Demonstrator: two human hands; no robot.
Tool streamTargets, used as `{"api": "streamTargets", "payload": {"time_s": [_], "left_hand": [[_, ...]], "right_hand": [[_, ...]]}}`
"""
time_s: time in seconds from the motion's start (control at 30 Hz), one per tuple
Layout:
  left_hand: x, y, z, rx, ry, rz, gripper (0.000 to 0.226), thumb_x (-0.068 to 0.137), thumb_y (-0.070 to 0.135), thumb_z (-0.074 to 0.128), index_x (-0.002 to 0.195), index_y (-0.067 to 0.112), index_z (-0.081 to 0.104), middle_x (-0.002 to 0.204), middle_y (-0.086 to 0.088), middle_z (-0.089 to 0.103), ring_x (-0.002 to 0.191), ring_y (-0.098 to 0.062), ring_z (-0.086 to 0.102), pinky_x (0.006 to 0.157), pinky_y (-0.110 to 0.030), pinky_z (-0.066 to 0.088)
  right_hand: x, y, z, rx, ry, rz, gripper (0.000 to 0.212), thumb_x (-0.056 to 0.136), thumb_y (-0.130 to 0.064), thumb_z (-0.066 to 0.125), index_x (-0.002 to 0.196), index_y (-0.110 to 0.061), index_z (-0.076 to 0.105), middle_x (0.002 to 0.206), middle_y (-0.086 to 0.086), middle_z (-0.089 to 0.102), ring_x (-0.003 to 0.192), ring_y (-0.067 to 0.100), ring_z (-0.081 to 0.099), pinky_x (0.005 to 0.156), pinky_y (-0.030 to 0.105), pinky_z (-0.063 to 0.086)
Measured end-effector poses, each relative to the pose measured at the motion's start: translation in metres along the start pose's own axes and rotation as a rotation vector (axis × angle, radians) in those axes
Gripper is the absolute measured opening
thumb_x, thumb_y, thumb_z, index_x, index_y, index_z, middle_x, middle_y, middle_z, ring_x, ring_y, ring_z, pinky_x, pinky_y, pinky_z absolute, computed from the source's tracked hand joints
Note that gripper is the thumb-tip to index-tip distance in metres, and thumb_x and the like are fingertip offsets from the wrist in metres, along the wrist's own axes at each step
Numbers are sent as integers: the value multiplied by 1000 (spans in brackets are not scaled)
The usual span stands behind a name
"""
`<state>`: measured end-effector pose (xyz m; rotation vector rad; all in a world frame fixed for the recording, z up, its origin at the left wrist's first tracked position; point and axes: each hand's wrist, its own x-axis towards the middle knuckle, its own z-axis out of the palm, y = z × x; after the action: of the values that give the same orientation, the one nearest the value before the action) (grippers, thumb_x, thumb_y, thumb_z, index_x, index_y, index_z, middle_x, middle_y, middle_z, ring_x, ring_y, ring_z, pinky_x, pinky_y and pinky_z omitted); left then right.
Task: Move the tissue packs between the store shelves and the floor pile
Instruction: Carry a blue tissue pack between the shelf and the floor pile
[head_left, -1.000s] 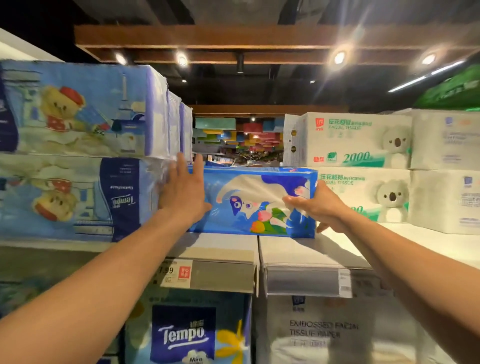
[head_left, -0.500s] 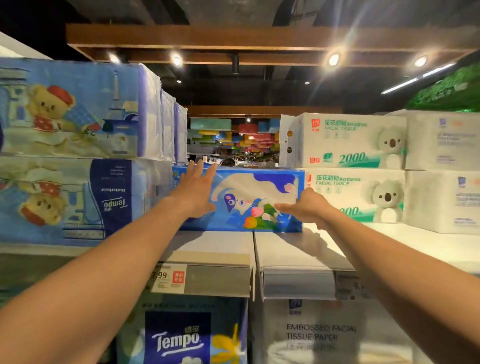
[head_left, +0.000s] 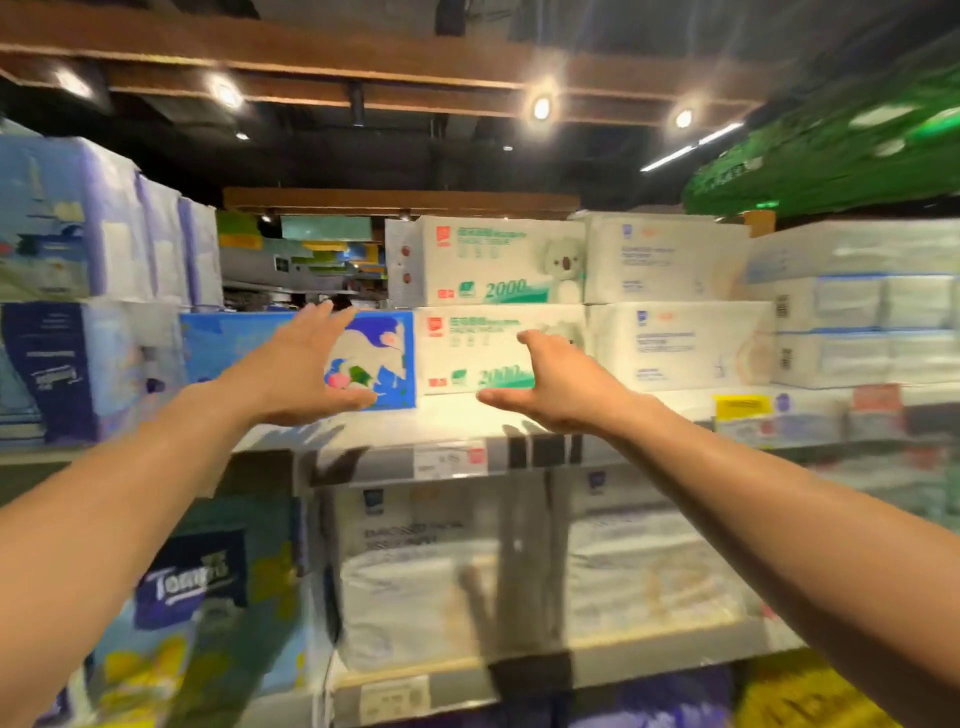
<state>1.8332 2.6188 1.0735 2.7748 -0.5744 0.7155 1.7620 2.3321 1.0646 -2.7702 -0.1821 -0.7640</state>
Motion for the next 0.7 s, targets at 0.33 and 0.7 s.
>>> {"api": "streamTargets", "payload": {"time_s": [0.33, 0.7], "left_hand": [[-106, 317, 38, -138, -76, 370, 130, 59, 101, 36, 158, 19, 20, 164, -7, 25, 150, -21, 24, 124, -37, 19], [-171, 678, 134, -371, -266, 846, 128, 58, 98, 35, 160, 23, 15, 166, -6, 19, 152, -21, 20, 121, -29, 13]], "right_hand": [[-252, 169, -139, -140, -46, 72, 88, 84, -64, 67, 150, -14, 38, 151, 11, 45, 138, 29, 44, 111, 39, 38], [-499, 372, -267, -350, -111, 540, 92, 83, -66, 66, 151, -11, 38, 152, 13, 43, 141, 30, 39, 116, 42, 35]]}}
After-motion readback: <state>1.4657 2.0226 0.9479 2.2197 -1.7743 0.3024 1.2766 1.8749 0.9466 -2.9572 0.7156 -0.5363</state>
